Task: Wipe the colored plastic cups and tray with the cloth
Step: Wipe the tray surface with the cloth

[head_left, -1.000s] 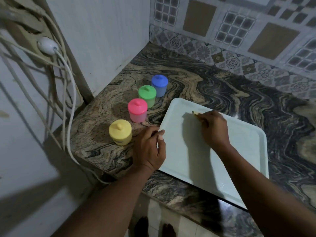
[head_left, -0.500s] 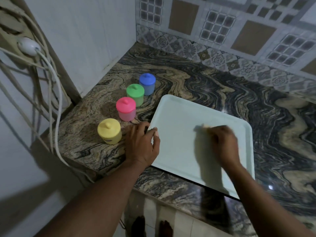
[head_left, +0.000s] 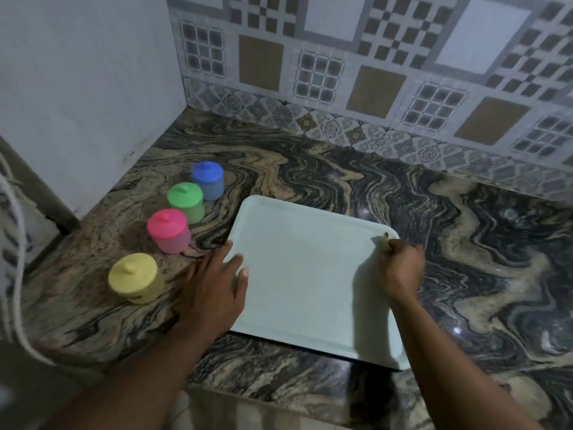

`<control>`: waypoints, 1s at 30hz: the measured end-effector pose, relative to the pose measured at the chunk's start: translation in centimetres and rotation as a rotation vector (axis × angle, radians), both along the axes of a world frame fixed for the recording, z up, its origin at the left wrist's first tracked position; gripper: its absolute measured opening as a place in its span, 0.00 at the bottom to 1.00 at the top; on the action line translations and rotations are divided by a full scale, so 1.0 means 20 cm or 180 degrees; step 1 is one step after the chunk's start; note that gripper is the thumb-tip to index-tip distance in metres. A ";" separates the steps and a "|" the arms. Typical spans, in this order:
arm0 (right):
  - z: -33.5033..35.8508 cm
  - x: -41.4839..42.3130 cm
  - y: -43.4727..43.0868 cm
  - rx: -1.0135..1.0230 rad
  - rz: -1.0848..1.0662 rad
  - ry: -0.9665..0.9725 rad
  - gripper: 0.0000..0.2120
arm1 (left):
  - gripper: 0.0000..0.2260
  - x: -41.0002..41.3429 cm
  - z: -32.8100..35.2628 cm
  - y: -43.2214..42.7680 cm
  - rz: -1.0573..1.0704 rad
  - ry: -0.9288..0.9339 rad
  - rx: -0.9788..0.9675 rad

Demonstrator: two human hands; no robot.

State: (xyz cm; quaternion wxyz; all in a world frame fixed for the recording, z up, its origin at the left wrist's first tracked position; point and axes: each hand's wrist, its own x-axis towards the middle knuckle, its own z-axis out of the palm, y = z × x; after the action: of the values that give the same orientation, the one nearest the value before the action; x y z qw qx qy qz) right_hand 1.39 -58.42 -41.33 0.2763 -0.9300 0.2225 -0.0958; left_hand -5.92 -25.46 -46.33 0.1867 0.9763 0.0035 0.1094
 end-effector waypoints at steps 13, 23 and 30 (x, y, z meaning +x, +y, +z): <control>-0.03 0.14 0.84 0.0071 0.2161 -0.0200 0.16 | 0.25 0.01 0.00 0.03 -0.0022 0.0006 -0.0245; -0.08 0.10 0.96 -0.0317 0.2836 -0.0310 0.18 | 0.25 -0.02 0.06 0.01 0.0031 -0.0041 -0.0523; -0.01 -0.37 0.71 -0.0055 0.3885 -0.0146 0.14 | 0.24 -0.04 0.07 0.01 0.0175 -0.0023 -0.1249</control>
State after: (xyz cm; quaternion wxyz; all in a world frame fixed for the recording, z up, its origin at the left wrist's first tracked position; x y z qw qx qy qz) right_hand -6.04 -44.23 -41.54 0.2785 -0.8896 -0.3574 0.0579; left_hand -6.74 -25.32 -44.85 0.3704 0.9203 0.0507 0.1152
